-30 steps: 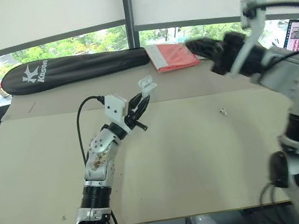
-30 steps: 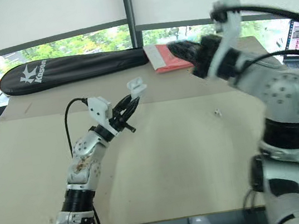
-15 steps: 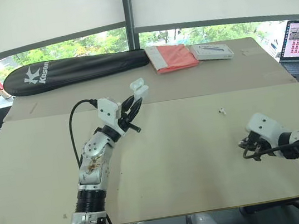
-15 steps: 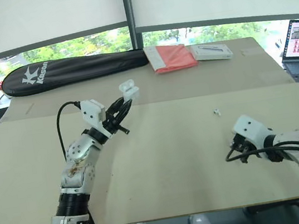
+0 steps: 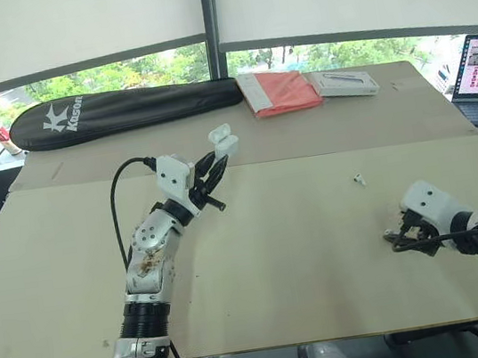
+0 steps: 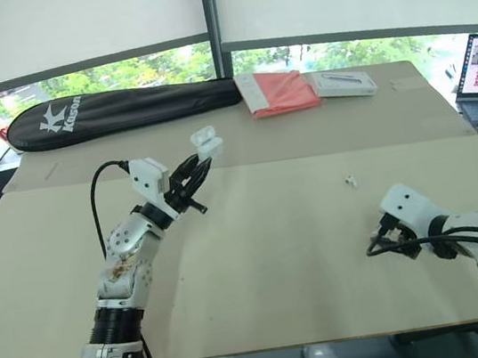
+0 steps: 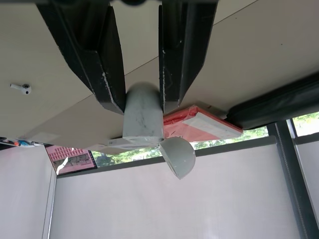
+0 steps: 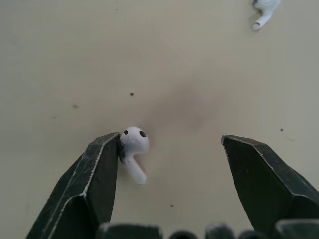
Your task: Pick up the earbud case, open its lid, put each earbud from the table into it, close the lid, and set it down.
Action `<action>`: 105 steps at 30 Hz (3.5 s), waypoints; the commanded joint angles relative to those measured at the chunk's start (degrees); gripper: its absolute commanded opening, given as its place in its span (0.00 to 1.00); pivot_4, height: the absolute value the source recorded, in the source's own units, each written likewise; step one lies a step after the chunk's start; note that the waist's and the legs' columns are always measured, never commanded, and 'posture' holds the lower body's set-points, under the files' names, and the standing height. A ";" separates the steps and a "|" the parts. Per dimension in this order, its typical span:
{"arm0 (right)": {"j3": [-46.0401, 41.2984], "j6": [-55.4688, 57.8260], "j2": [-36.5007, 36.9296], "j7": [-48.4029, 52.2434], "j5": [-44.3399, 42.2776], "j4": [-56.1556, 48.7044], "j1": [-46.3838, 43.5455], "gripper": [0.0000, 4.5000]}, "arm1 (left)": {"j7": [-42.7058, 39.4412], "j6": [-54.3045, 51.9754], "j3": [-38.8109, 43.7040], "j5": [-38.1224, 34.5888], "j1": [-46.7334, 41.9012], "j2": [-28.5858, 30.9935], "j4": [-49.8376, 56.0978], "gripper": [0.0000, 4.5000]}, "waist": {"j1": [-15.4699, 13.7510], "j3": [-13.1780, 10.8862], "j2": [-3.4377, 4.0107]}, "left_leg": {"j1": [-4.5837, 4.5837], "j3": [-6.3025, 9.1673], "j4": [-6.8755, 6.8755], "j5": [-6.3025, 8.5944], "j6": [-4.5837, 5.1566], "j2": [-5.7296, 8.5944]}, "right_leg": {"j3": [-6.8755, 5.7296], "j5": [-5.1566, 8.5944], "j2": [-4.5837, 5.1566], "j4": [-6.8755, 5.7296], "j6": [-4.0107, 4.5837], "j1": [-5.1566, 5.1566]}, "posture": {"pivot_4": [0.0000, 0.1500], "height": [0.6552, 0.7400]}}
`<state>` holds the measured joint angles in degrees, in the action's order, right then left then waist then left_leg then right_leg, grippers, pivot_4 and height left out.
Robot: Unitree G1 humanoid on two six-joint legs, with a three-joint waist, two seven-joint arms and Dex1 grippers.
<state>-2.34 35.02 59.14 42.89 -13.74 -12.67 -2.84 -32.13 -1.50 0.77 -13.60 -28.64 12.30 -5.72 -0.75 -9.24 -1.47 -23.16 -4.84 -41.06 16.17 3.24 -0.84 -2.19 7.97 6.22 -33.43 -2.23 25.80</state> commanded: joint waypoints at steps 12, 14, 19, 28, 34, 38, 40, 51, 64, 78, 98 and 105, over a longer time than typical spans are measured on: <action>-7.05 10.85 10.10 15.57 -10.85 -5.46 -6.23 0.79 | 0.23 1.57 0.06 -0.13 -0.29 0.28 1.44 0.10 | 0.00 0.00 0.00 | -0.01 0.02 -0.02 0.01 0.01 -0.02 | 0.00 -0.01 0.02 0.01 0.01 0.01 | 1.00 1.00; -3.56 8.32 10.74 17.51 -8.67 -2.84 -8.16 0.79 | 0.09 1.66 -0.27 -0.14 -0.61 -0.09 1.05 0.10 | 0.01 0.00 0.00 | -0.01 0.02 -0.03 0.01 0.01 -0.02 | 0.00 -0.01 0.02 0.00 0.01 0.00 | 1.00 1.00; 4.62 7.01 11.94 22.80 -4.93 3.14 -14.39 0.79 | -0.24 1.62 -0.65 -0.16 -0.98 -0.48 0.88 0.10 | 0.02 0.00 0.01 | -0.02 0.00 -0.06 0.01 0.02 0.00 | 0.02 -0.02 0.04 0.01 0.02 0.02 | 1.00 1.00; 13.34 1.43 9.88 26.42 2.89 9.97 -19.80 0.79 | 1.17 0.83 -1.10 -0.02 1.82 -0.97 3.89 0.10 | 0.03 0.00 0.01 | -0.03 -0.01 -0.05 0.01 0.01 0.00 | 0.02 -0.02 0.04 0.00 0.02 0.04 | 1.00 1.00; 17.46 -4.49 8.41 27.72 8.99 12.69 -22.51 0.79 | 1.68 -0.02 -1.13 -0.12 2.44 -0.62 5.26 0.10 | 0.04 0.00 0.02 | -0.02 -0.01 -0.08 0.00 0.00 0.01 | 0.01 -0.02 0.05 -0.05 0.02 0.04 | 1.00 1.00; 18.41 -5.59 7.68 29.16 11.13 14.52 -24.79 0.79 | 1.96 0.14 -1.22 0.61 2.64 -0.10 5.40 0.10 | 0.04 0.01 0.02 | -0.02 -0.01 -0.09 0.00 0.00 0.01 | 0.01 -0.02 0.04 -0.06 0.02 0.05 | 1.00 1.00; 18.60 -5.92 7.43 29.82 11.82 15.09 -25.17 0.79 | 2.24 0.14 -1.33 0.67 2.91 -0.24 5.68 0.10 | -0.02 0.01 0.02 | -0.02 -0.01 -0.09 0.00 0.00 0.02 | 0.00 -0.02 0.04 -0.06 0.02 0.05 | 1.00 1.00; 20.11 -6.05 5.26 32.59 15.41 16.30 -27.12 0.79 | 5.01 -0.03 -2.00 1.19 5.07 -1.49 7.68 0.10 | 0.03 0.01 0.02 | -0.02 -0.01 -0.11 0.00 0.00 0.00 | 0.00 -0.02 0.05 -0.08 0.02 0.05 | 1.00 1.00; 20.89 -8.07 3.53 32.38 17.91 17.16 -26.32 0.55 | 6.16 0.08 -1.67 1.29 5.72 -1.23 7.94 0.10 | 0.04 0.01 0.02 | -0.01 -0.01 -0.16 0.00 -0.01 0.01 | 0.00 -0.02 0.04 -0.11 0.03 0.04 | 1.00 1.00; 21.09 -11.09 3.32 32.60 19.22 19.37 -26.41 0.55 | 6.08 0.15 -1.71 1.31 6.02 -0.85 7.92 0.10 | 0.00 0.01 0.02 | 0.00 -0.01 -0.24 0.02 0.02 0.01 | -0.01 -0.02 0.05 -0.12 0.02 -0.03 | 1.00 1.00; 14.57 -4.83 -1.52 32.83 11.95 15.75 -30.98 0.08 | 5.18 0.75 -1.89 1.04 4.41 -1.04 5.99 0.10 | 0.27 0.01 0.03 | 0.34 0.04 -0.22 0.10 0.13 -0.02 | -0.12 -0.04 0.12 0.23 0.02 -0.58 | 1.00 1.00; -12.11 32.57 -30.70 8.38 -8.58 8.28 -49.74 0.08 | 3.16 1.35 -3.11 0.93 1.59 -2.24 3.29 0.10 | 0.27 -0.01 0.13 | 0.28 0.15 0.11 -0.08 -0.20 -0.13 | -0.21 -0.22 0.01 -0.30 0.21 -0.16 | 1.00 1.00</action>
<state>-7.80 62.44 31.21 58.00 -19.36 -2.23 -51.74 -28.47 -1.45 -2.74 -12.21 -26.03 9.96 -2.35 -0.48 -9.25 -1.34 -22.93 -4.67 -40.92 16.09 3.03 -0.95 -2.46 7.77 6.22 -33.96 -2.00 25.71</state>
